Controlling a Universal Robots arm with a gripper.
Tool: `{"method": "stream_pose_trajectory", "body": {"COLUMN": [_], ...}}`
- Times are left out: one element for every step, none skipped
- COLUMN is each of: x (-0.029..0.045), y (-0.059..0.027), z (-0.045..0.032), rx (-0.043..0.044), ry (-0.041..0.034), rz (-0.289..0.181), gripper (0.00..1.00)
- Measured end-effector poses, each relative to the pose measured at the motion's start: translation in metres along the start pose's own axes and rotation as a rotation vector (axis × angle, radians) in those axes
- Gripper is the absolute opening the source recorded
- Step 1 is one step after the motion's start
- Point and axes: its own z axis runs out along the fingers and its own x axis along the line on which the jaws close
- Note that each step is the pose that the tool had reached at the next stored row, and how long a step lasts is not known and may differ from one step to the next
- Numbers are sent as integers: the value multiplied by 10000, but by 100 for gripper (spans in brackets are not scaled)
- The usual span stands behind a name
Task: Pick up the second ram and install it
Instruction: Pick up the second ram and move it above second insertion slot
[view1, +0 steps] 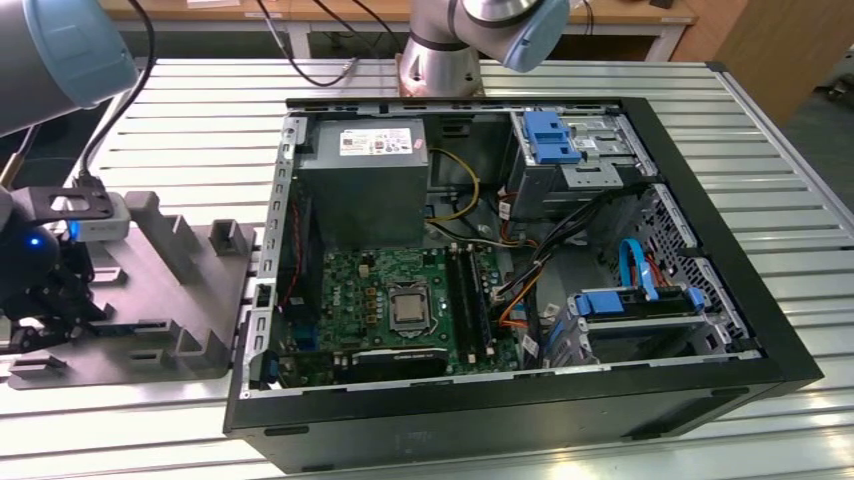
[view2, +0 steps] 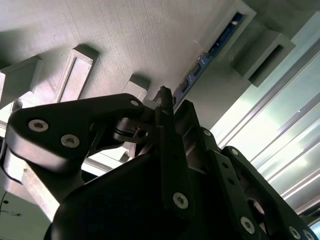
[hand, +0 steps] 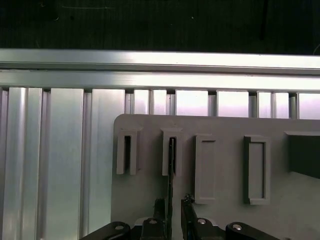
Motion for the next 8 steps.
{"method": "stream_pose_trajectory", "body": {"x": [0, 0, 0, 0, 0, 0, 0, 0], "y": [0, 0, -1, 0, -3, -7, -9, -13], "z": [0, 0, 0, 0, 2, 3, 3, 2], "rx": [3, 3, 4, 3, 4, 4, 4, 3], "ry": [-2, -3, -4, 2, 5, 7, 8, 9], "rz": [0, 0, 0, 0, -1, 0, 0, 0], "gripper": [27, 27, 27, 27, 27, 27, 27, 27]}}
